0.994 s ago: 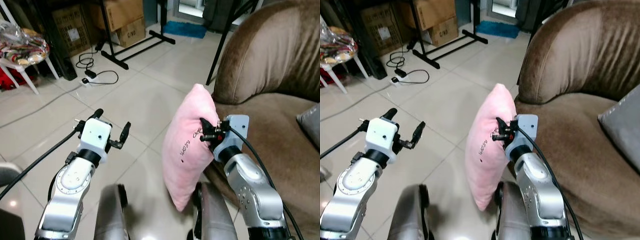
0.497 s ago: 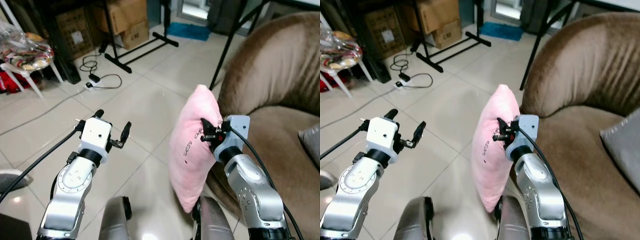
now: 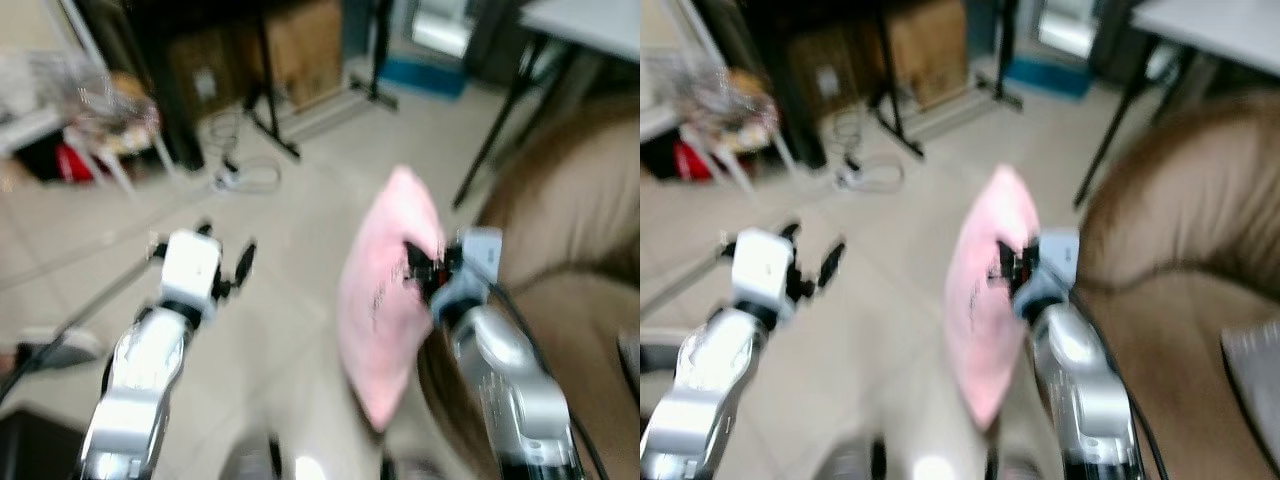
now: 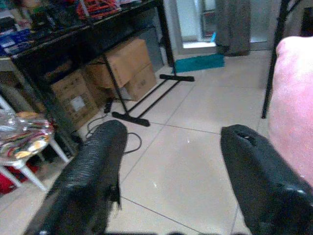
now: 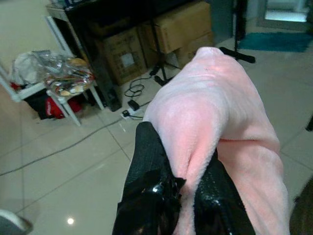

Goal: Move the pillow to the sofa from floor

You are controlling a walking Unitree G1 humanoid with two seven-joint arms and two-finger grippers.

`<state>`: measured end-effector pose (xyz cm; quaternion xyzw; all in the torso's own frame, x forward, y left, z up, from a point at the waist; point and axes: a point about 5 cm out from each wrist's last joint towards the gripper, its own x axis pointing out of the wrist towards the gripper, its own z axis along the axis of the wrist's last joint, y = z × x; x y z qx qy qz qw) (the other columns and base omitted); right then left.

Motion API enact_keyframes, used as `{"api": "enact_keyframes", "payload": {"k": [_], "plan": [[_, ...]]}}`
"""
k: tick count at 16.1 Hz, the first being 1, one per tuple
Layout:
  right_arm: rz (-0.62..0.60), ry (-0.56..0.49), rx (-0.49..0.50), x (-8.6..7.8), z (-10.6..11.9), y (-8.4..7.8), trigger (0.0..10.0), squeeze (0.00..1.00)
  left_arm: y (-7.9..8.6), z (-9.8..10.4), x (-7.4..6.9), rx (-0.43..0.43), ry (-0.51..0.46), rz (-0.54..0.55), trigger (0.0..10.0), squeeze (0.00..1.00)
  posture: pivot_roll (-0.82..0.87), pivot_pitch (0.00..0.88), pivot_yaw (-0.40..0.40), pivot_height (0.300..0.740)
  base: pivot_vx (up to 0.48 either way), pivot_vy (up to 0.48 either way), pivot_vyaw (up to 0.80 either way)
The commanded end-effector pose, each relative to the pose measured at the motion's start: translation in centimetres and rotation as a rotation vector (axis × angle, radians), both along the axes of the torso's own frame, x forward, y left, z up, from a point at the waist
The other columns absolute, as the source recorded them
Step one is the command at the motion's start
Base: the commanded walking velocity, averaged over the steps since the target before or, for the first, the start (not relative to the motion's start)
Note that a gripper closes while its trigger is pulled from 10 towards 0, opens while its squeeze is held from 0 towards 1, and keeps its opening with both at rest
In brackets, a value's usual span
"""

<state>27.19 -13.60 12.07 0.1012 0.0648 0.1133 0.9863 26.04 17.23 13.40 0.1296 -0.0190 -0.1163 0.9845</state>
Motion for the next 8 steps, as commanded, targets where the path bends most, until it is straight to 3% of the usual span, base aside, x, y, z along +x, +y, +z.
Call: {"api": "enact_keyframes", "payload": {"k": [1, 3, 4, 5, 6, 8], "plan": [[0.005, -0.054, 0.007, 0.05, 1.22, 0.11, 10.0, 0.0, 0.2, 0.01, -0.16, -0.008, 0.008, 0.004, 0.0, 0.06, -0.06, 0.0, 0.013, 0.74, 0.0, 0.0, 0.0], [0.004, -0.051, 0.008, 0.06, 1.21, 0.11, 10.0, 0.0, 0.26, -0.01, -0.18, -0.018, 0.018, 0.017, 0.0, 0.0, -0.06, 0.0, 0.014, 0.74, 0.0, 0.0, 0.0], [0.003, -0.05, 0.01, 0.07, 1.19, 0.1, 10.0, 0.0, 0.3, -0.09, -0.2, -0.03, 0.027, 0.023, 3.2, 0.2, -0.06, 0.0, 0.014, 0.74, 0.0, 0.0, 0.0], [0.0, -0.048, 0.011, 0.07, 1.16, 0.06, 10.0, 0.0, 0.44, -0.06, -0.11, -0.027, 0.022, 0.04, 10.0, 0.67, -0.06, 0.0, 0.018, 0.74, 0.0, 0.0, 0.0], [-0.006, -0.045, 0.012, 0.07, 1.13, -0.03, 10.0, 0.0, 0.37, -0.02, -0.04, -0.047, 0.028, 0.025, 10.0, 1.0, -0.06, 0.0, 0.02, 0.74, 0.0, 0.0, 0.0], [-0.023, -0.039, 0.015, 0.02, 0.95, -0.3, 10.0, 0.0, 0.29, 0.1, 0.0, -0.058, 0.03, 0.009, 10.0, 1.0, -0.06, 0.0, 0.025, 0.74, 0.0, 0.0, 0.0]]}}
